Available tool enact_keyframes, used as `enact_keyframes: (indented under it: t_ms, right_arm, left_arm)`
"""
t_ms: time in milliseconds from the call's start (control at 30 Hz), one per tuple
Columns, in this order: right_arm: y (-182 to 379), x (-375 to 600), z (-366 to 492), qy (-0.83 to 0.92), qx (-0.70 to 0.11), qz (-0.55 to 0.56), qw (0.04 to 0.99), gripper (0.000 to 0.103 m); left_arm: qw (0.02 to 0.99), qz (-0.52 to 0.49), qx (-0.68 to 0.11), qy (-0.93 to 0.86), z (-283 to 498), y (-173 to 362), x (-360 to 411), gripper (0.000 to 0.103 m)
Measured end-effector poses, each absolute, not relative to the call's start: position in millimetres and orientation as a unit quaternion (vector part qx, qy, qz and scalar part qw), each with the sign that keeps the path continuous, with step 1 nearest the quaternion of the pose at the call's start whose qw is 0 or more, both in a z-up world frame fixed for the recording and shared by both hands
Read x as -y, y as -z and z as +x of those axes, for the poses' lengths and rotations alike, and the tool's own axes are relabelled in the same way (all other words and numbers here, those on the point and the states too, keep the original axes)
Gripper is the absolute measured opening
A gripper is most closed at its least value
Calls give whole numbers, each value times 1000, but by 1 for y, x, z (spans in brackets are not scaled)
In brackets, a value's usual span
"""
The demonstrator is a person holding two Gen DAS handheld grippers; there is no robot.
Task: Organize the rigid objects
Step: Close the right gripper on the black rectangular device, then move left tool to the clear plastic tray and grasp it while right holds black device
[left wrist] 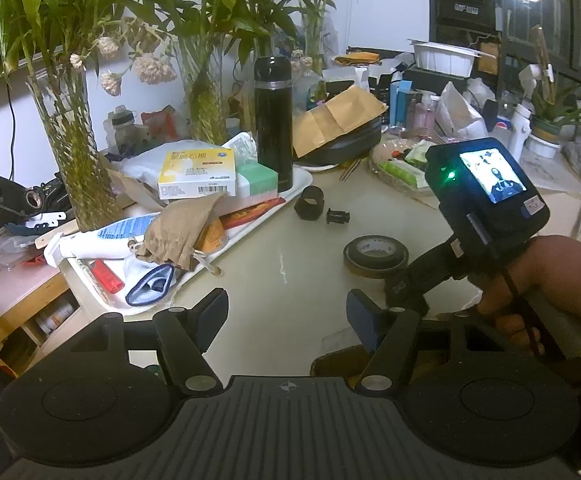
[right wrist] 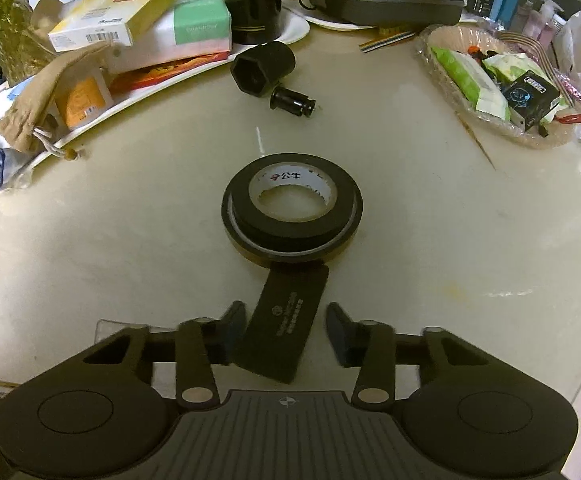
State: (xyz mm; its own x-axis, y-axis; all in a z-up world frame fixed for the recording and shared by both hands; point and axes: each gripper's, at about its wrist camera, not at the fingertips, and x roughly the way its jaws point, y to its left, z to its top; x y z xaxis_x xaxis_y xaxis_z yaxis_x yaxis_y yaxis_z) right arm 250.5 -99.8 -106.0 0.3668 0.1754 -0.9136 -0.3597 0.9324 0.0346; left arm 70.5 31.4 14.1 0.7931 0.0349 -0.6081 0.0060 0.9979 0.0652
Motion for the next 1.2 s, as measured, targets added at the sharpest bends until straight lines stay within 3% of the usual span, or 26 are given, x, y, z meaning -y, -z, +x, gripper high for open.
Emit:
enact_keyframes:
  t_ms: [567,933,1200]
  right_arm:
    - [80,147,231,-179,-518,-40,835,34]
    - [51,175,217,-203,-476,-33,855,34]
    - [37,199,202,-209,-454,-32,865,34]
  left_arm:
    - [933,38,-357,14,78,-8,-26,65]
    - [901,-19,-432,20,111,-2,-32,65]
    - [865,-68,-497,4,156,7,-36,79]
